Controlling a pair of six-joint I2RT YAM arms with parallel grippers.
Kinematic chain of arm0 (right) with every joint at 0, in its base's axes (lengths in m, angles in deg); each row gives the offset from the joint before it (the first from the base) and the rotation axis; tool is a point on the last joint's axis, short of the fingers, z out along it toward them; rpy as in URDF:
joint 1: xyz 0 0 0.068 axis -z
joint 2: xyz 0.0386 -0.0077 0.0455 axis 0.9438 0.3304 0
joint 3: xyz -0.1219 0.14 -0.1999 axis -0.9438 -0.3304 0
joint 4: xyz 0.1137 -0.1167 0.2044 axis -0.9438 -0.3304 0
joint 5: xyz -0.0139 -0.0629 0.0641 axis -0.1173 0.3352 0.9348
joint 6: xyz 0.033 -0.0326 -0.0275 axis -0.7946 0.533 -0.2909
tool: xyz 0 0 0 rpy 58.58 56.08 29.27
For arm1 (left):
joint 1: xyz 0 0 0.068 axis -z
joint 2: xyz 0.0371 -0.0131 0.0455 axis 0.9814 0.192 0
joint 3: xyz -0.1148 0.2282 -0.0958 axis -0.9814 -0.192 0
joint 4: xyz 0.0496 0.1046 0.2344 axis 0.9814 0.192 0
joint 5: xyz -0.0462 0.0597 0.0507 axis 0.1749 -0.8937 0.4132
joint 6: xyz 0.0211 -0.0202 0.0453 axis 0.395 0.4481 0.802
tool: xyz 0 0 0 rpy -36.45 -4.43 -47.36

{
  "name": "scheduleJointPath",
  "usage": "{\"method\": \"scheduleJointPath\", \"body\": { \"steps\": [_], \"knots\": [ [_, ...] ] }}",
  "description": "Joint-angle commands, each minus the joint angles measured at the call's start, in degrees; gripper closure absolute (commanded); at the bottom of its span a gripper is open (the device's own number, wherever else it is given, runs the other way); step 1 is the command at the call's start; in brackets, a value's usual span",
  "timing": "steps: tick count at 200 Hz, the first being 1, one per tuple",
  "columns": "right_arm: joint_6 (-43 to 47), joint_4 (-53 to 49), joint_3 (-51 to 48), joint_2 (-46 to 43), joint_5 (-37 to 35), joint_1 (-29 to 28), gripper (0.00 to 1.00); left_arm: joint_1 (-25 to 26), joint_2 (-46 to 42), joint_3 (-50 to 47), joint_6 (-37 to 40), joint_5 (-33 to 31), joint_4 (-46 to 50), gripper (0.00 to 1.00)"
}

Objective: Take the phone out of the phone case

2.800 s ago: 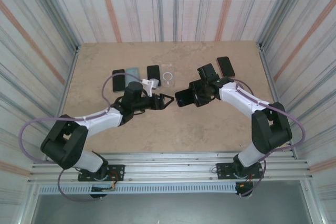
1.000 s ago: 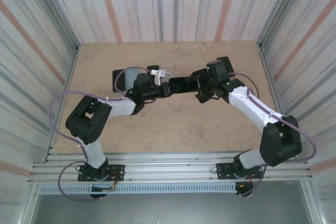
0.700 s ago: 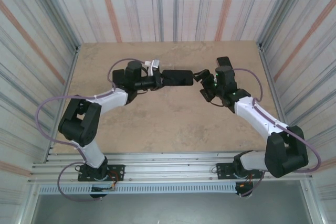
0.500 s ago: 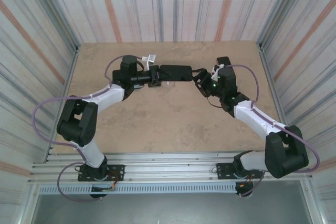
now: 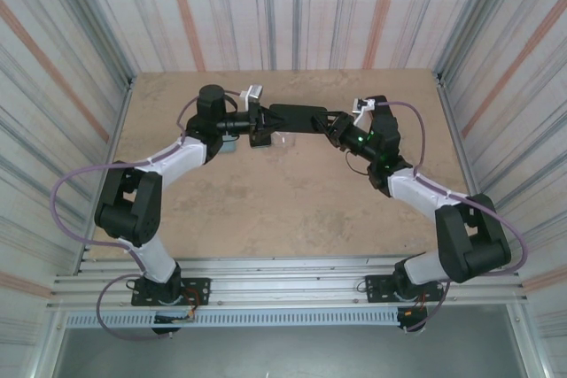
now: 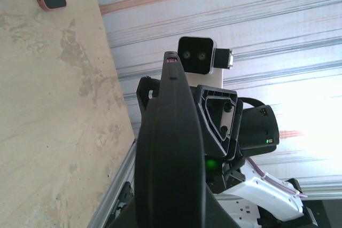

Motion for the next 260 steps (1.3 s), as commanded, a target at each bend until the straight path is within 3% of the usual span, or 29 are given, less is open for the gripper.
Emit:
{"method": "scheduleJointPath", "body": {
  "steps": [1, 28, 70, 87, 118, 129, 141, 176, 233, 260],
  "knots": [
    [-2.5, 6.6, -0.1, 1.6, 2.6, 0.3, 0.59, -0.3, -1.9, 2.6, -2.6, 2.7, -4.8, 1.0],
    [-4.9, 11.1, -0.7, 3.6, 2.9, 0.3, 0.67, -0.2, -1.0, 3.0, -6.4, 2.6, -9.0, 1.0],
    [-9.8, 19.3, -1.5, 6.9, 3.1, 0.3, 0.84, -0.3, -1.3, 3.4, -5.3, 1.5, -6.6, 0.93],
    [-11.4, 21.9, -1.6, 7.9, 2.9, 0.5, 0.88, -0.2, -1.3, 3.4, -5.0, 0.5, -5.9, 0.8],
    [-12.6, 23.7, -1.4, 8.7, 2.5, 0.4, 0.95, -0.4, -1.8, 3.3, -4.1, -3.1, -4.1, 0.69],
    [-12.8, 23.6, -1.5, 8.5, 1.4, 0.4, 0.97, -0.2, -2.1, 3.1, -4.1, -5.0, -3.5, 0.61],
    [-13.1, 23.6, -1.6, 8.2, -0.4, 0.3, 1.0, -0.4, -2.7, 2.5, -4.3, -8.3, -3.2, 0.53],
    [-14.4, 23.3, -2.5, 7.1, -10.5, -1.7, 1.0, 0.8, -5.4, -2.6, -7.5, -21.8, -7.1, 0.45],
    [-16.0, 20.1, -2.8, 5.0, -30.0, -9.3, 1.0, 6.8, -7.5, -7.4, -11.3, -40.9, -12.7, 0.43],
    [-14.5, 17.2, -2.8, 3.1, -37.2, -12.4, 1.0, 9.6, -8.3, -9.4, -13.9, -49.6, -14.4, 0.51]
  ]
}}
